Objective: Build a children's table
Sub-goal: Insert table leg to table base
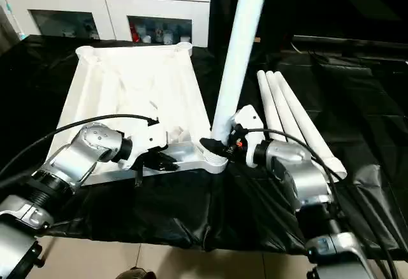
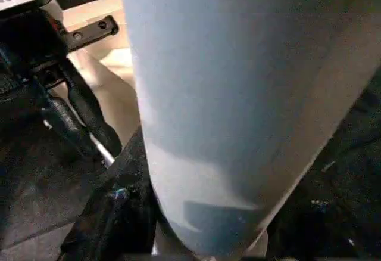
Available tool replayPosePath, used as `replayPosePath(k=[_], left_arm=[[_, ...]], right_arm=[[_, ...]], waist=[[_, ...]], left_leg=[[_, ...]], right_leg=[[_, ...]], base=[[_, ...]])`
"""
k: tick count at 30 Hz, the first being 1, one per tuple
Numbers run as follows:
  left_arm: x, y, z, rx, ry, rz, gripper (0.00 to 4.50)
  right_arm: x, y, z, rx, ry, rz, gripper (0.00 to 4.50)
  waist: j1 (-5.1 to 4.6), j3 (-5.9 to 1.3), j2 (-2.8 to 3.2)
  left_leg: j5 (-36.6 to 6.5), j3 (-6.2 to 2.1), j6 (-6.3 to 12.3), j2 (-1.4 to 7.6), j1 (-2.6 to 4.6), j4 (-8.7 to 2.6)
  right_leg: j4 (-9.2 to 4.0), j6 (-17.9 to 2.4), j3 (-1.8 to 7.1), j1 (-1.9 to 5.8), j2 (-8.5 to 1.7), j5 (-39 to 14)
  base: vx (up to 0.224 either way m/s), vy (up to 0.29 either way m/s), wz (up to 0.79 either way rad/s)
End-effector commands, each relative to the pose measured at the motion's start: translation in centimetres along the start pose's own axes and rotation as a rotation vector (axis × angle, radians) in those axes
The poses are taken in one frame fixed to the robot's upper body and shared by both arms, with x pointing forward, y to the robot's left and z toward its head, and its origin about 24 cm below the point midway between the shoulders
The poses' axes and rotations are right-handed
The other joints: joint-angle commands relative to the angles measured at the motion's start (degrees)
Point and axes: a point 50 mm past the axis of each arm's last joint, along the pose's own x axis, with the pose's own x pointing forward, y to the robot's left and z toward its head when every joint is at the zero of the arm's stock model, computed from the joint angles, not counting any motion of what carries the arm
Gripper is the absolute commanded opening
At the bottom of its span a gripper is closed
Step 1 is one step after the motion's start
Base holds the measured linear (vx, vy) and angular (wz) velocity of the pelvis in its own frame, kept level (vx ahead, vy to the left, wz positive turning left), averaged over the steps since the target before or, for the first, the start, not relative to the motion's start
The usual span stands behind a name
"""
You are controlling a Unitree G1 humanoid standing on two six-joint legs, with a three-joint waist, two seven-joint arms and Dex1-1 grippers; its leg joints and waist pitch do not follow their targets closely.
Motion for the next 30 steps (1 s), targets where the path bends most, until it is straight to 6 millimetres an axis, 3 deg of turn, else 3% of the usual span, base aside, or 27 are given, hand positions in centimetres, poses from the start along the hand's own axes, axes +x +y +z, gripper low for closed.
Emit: replayPosePath(k=[1,8,16,21,24,27,30], left_arm=[[-0.7,0.1,0.7,0.052,0.01,-0.029,0.0],[-1.4,0.1,0.6,0.091,0.03,-0.071,0.0],[-1.9,0.1,0.6,0.128,0.041,-0.131,0.0],[-2.3,0.6,0.5,0.109,0.056,-0.09,0.0],[-2.1,1.2,0.9,0.054,0.014,-0.002,0.0],[-2.0,1.5,1.4,0.021,-0.017,0.047,0.0],[-1.8,1.7,1.8,-0.008,-0.036,0.094,0.0]], right_arm=[[-0.6,0.6,-3.7,0.092,0.166,0.067,1.9],[-1.0,1.3,-4.1,0.062,0.205,0.185,1.9],[-1.3,1.9,-4.5,0.039,0.221,0.261,1.9],[-1.1,1.9,-4.6,0.035,0.211,0.248,1.9],[-0.2,1.0,-4.4,0.049,0.156,0.104,1.9],[0.2,0.2,-4.2,0.067,0.131,0.002,1.9],[0.7,-0.8,-4.1,0.11,0.108,-0.114,1.9]], waist=[[0.04,-3.38,0.07],[0.61,-3.4,0.29],[0.74,-3.32,0.35],[0.74,-3.32,0.31],[0.71,-3.26,0.26],[0.27,-2.81,0.1],[-0.37,-2.63,0.09]], left_leg=[[-18.17,-1.03,-0.43,2.99,1.83,-4.78],[-18.61,-1.01,-0.43,3.1,1.92,-4.79],[-20.26,-1.11,-0.82,3.21,2.01,-4.99],[-20.2,-1.06,-0.94,3.16,2.03,-4.96],[-20.3,-1.08,-1.06,3.15,2.02,-5.0],[-25.06,-1.42,-2.65,3.04,2.33,-5.21],[-27.24,-1.96,-3.74,2.97,2.08,-5.48]], right_leg=[[-4.19,-13.01,1.89,1.9,-3.28,-11.62],[-4.06,-13.78,1.84,1.92,-3.25,-10.16],[-4.11,-13.76,1.86,1.84,-3.34,-11.96],[-4.09,-14.08,1.88,1.83,-3.34,-11.6],[-4.12,-14.05,1.9,1.77,-3.44,-12.32],[-4.95,-12.16,1.92,1.31,-3.86,-22.21],[-5.45,-9.77,1.72,1.24,-3.97,-27.83]], base=[[0.0,0.0,0.0],[0.0,0.0,0.0],[0.0,0.0,0.0],[0.0,0.0,0.0],[0.0,0.0,0.0],[0.0,0.0,0.0],[0.0,0.0,0.0]])
